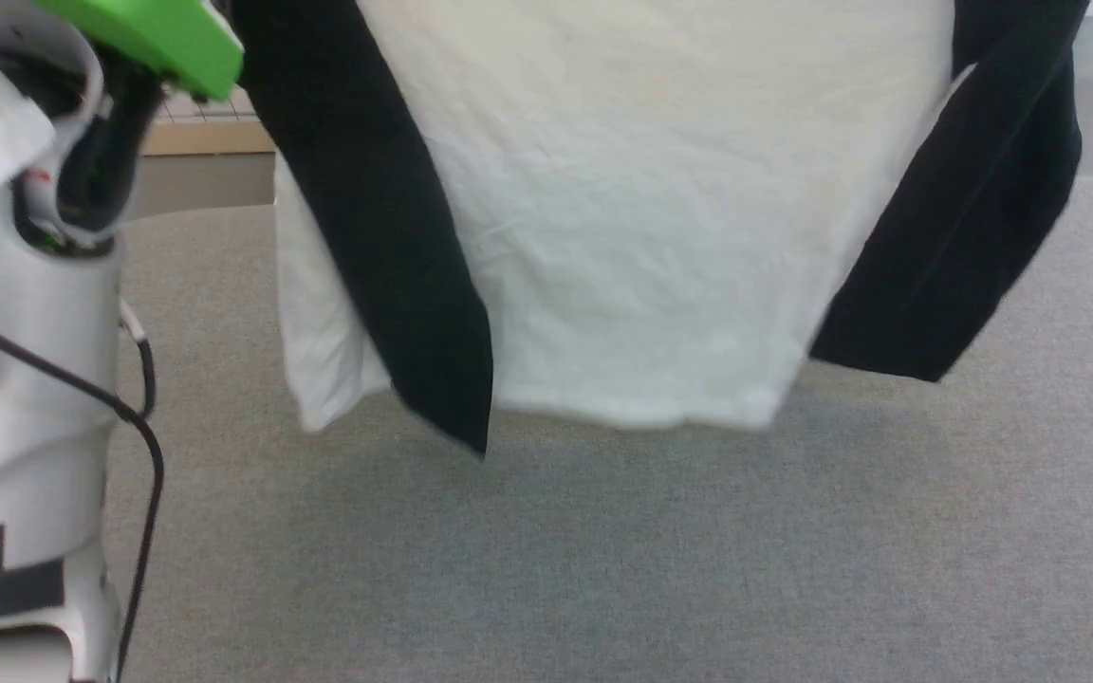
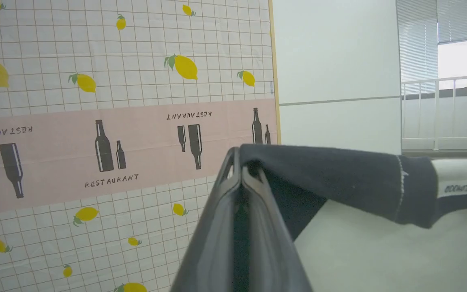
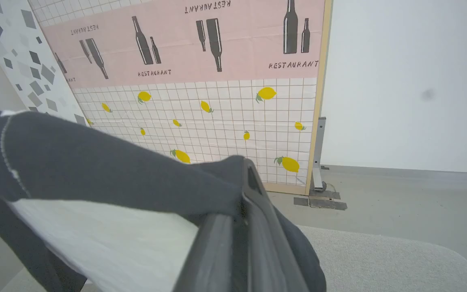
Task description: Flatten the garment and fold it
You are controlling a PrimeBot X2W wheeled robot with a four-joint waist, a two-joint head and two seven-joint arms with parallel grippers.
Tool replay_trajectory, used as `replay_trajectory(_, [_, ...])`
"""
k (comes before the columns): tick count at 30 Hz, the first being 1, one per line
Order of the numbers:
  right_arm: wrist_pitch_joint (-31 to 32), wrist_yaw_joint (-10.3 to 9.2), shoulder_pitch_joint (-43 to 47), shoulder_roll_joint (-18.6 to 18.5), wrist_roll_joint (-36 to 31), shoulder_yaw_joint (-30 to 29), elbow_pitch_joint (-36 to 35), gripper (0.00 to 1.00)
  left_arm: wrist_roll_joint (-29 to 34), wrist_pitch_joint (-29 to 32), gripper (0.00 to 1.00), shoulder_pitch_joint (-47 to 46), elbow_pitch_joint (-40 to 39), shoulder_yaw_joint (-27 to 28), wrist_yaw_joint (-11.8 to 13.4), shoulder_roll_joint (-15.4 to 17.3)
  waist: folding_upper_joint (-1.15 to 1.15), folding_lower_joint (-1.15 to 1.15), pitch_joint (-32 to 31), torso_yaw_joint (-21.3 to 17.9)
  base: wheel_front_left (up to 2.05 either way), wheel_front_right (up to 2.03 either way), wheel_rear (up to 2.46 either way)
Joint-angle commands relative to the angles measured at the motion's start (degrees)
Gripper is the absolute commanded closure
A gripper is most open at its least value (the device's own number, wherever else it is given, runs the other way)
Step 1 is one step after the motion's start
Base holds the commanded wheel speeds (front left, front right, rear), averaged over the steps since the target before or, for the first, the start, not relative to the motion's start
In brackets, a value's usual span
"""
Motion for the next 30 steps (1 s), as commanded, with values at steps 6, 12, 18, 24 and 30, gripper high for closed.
replay_trajectory(6, [2.5, -0.08, -6.3, 1.2, -2.3, 0.7, 3.1, 1.00, 0.9, 3.3, 1.00, -7.0, 5.4, -1.3, -0.2, 2.4, 0.00, 0.00, 4.2, -0.8, 0.00, 0.00, 0.00])
replay_trajectory(12, [2.5, -0.08, -13.7, 1.8, -5.9, 1.0, 6.6, 1.00, 1.9, 7.2, 1.00, -13.5, 11.2, -3.9, -0.3, 4.4, 0.00, 0.00, 10.8, -1.6, 0.00, 0.00, 0.00])
replay_trajectory(18, [-1.9, -0.08, -24.0, 4.0, -12.2, 0.3, 11.4, 1.00, 6.1, 9.8, 1.00, -22.9, 16.2, -6.5, -0.3, 7.1, 0.00, 0.00, 19.2, -3.0, 0.00, 0.00, 0.00])
replay_trajectory(24, [-9.7, -0.08, -34.5, 6.8, -18.8, -1.5, 17.1, 1.00, 12.4, 6.3, 1.00, -32.9, 19.8, -7.7, 2.1, 8.7, 0.00, 0.00, 26.4, -4.3, 0.00, 0.00, 0.00])
replay_trajectory(30, [-18.4, -0.08, -41.1, 8.6, -23.7, -4.2, 22.1, 1.00, 16.7, -1.7, 1.00, -39.0, 23.7, -8.6, 4.6, 8.3, 0.00, 0.00, 31.9, -4.3, 0.00, 0.00, 0.00])
